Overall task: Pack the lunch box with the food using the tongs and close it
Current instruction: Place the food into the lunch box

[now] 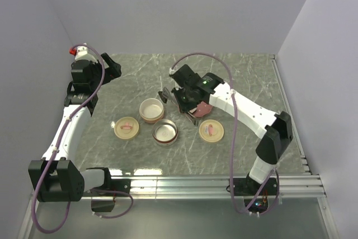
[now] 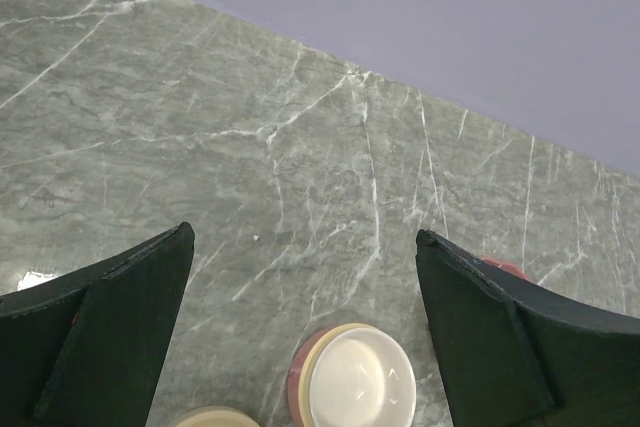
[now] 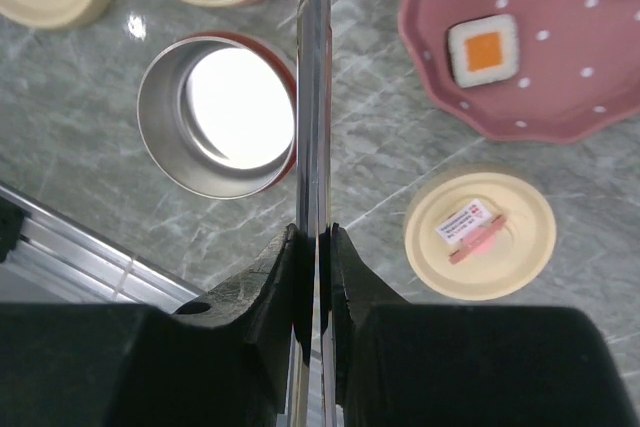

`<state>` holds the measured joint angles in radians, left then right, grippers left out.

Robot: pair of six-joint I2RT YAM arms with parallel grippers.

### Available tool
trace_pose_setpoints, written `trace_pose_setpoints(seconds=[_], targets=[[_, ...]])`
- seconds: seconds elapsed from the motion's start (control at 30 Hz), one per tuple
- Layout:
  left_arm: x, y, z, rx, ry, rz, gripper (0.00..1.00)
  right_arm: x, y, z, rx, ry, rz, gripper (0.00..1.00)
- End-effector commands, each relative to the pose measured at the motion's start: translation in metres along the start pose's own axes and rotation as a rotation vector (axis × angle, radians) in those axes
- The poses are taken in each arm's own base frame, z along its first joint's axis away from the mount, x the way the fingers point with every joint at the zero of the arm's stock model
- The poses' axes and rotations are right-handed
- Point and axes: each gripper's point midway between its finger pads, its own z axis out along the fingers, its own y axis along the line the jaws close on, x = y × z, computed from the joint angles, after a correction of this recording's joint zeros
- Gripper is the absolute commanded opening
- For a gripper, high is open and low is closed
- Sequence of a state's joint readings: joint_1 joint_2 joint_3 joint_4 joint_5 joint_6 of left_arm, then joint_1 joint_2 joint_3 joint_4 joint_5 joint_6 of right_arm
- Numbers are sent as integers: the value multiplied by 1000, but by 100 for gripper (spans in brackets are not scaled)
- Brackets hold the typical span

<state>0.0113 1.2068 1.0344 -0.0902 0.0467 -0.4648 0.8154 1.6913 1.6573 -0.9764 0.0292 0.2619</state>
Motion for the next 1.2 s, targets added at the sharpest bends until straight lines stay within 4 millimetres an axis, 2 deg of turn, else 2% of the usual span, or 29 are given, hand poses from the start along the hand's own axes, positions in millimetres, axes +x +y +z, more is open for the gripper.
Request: trace_pose_setpoints(seconds=[0.0, 0.17, 0.4, 0.53, 0.9, 1.17], targets=[[-12, -7, -3, 20, -33, 10, 99, -22, 19, -5, -57, -64, -50, 7], [-11, -7, -3, 19, -30, 10, 99, -20, 29, 4, -65, -42, -92, 7], [-11, -8, -1, 24, -26, 7, 99, -21, 33, 9, -63, -26, -107, 8], [-11, -9, -1, 27, -25, 8, 100, -19, 35, 11, -64, -16, -114, 16], [-9, -8, -1, 26, -24, 7, 100, -9, 37, 15, -61, 16, -139, 26], [-8, -8, -1, 27, -23, 3, 100, -7, 41, 17, -65, 20, -145, 39]])
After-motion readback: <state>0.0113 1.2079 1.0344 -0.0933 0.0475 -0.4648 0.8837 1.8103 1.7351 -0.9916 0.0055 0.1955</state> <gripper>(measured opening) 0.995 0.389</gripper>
